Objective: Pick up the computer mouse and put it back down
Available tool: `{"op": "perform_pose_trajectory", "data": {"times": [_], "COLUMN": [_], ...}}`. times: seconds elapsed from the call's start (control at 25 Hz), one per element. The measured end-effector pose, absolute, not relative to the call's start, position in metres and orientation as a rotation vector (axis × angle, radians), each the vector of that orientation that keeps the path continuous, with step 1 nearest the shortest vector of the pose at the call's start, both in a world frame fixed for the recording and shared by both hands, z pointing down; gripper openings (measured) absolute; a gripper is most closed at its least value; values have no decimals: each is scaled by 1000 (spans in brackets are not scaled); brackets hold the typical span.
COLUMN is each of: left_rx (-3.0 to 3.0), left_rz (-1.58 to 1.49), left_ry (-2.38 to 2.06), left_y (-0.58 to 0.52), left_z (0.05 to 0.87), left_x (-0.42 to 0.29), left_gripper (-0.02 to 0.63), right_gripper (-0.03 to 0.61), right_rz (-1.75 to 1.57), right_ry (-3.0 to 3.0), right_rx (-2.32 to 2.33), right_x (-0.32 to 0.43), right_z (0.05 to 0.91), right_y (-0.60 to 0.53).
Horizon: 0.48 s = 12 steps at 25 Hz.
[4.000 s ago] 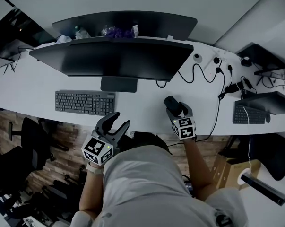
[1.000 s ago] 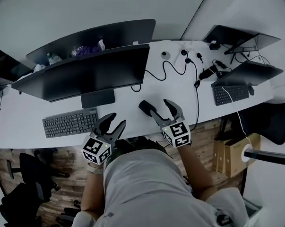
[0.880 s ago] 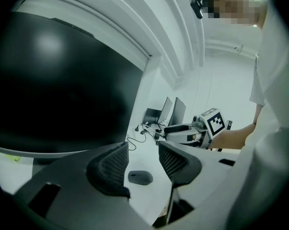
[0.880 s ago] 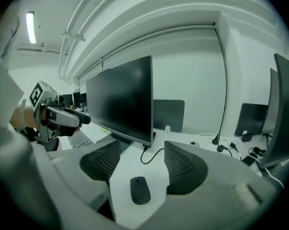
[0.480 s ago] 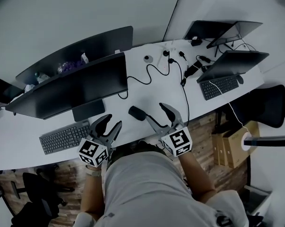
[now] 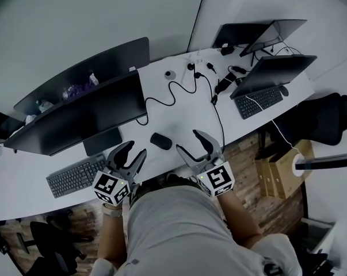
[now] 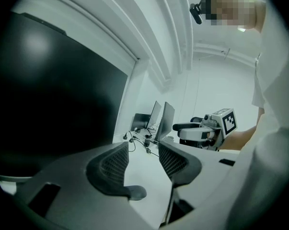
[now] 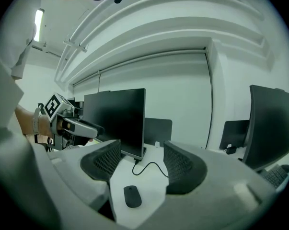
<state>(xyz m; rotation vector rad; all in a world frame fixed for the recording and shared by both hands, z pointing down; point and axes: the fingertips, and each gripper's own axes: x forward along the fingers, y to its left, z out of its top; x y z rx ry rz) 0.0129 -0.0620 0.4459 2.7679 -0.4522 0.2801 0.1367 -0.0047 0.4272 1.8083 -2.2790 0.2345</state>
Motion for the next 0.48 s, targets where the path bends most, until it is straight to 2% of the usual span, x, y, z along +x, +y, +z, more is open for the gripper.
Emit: {"op": "perform_pose_trajectory", "data": {"times": [0.48], "left_rx": [2783], "left_rz": [257], "left_ry": [-429], "left_y": [-58], "left_z": [439], "left_x": [16], "left_gripper": [177], "right_gripper": [279], "right_rz": [189], "right_ry": [-2256], "right_rx": [1852], "right_x": [142], "right_z": [423], "right_y": [2]}}
